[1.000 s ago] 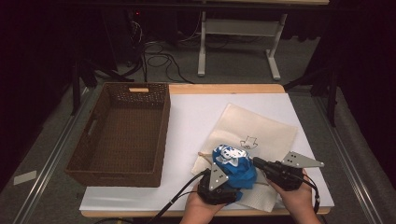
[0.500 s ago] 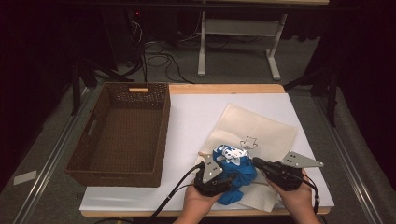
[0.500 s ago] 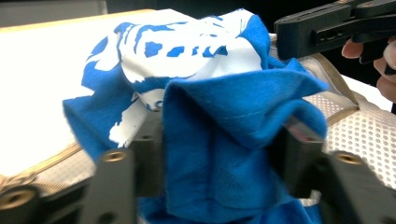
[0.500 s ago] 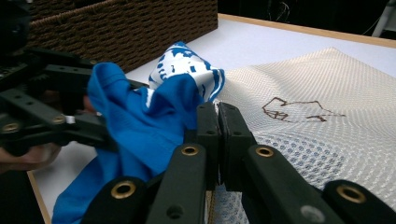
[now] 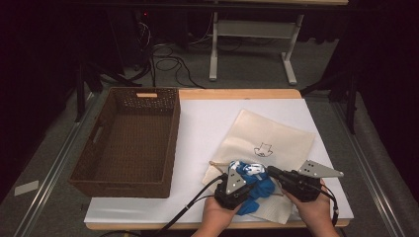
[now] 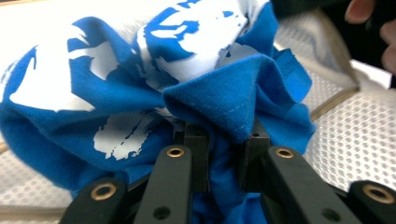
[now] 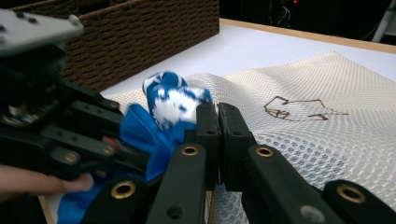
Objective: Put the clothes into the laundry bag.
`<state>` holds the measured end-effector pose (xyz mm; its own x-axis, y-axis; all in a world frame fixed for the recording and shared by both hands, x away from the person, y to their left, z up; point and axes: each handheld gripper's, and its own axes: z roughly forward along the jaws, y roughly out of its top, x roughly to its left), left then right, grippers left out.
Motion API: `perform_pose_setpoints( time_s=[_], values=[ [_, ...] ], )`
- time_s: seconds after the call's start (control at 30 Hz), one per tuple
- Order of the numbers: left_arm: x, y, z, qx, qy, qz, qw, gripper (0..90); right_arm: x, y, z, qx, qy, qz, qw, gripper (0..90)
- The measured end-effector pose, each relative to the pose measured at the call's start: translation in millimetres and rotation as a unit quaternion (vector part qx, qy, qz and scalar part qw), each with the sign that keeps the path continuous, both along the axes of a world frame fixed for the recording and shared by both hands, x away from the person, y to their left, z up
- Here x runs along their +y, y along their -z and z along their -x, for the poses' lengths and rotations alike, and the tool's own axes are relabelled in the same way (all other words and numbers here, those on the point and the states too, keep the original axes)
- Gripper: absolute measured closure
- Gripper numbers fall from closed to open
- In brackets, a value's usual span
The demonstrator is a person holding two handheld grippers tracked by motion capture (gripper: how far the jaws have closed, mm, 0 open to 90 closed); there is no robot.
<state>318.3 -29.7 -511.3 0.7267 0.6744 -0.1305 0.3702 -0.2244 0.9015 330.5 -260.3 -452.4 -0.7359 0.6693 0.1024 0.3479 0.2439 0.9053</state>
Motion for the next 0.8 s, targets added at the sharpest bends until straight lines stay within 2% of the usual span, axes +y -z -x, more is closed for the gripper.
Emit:
perform_pose_setpoints(
  time_s=[0.1,0.2,0.27,0.4,0.47,0.53,0.63,0.73,0.8],
  values=[
    [-0.8,0.8,-0.4,0.003,-0.005,0.005,1.0,73.1,0.1,-0.7,0.6,-0.002,0.0,0.0,1.0,89.4],
    [4.4,-3.0,2.9,-0.002,-0.002,0.011,0.9999,59.6,-1.2,-0.4,0.7,-0.003,0.0,0.001,1.0,89.4],
    [8.5,-6.6,6.8,-0.01,-0.01,0.008,0.9999,50.9,-2.1,-0.2,0.7,-0.002,0.0,0.0,1.0,89.4],
    [18.5,-13.4,16.7,-0.036,-0.029,0.008,0.9989,40.5,-1.6,0.0,0.4,-0.002,0.001,0.001,1.0,89.4],
    [22.0,-15.3,17.9,-0.046,-0.047,-0.001,0.9978,30.6,-1.0,-0.1,0.5,-0.003,0.0,0.002,1.0,89.3],
    [25.2,-15.5,14.1,-0.043,-0.064,0.0,0.997,23.0,-0.4,0.0,0.8,-0.002,0.0,0.003,1.0,89.4],
    [27.3,-15.1,3.8,-0.031,-0.073,0.005,0.9968,16.5,-0.4,0.1,0.8,-0.004,-0.001,0.004,1.0,89.3],
    [28.3,-14.8,-5.5,-0.022,-0.071,0.018,0.9971,15.5,-1.0,0.4,0.6,-0.003,-0.001,0.004,1.0,89.3],
    [27.6,-14.2,-9.3,-0.022,-0.07,0.016,0.9971,15.2,-1.2,0.7,0.4,-0.001,0.001,0.002,1.0,89.3]
  ],
)
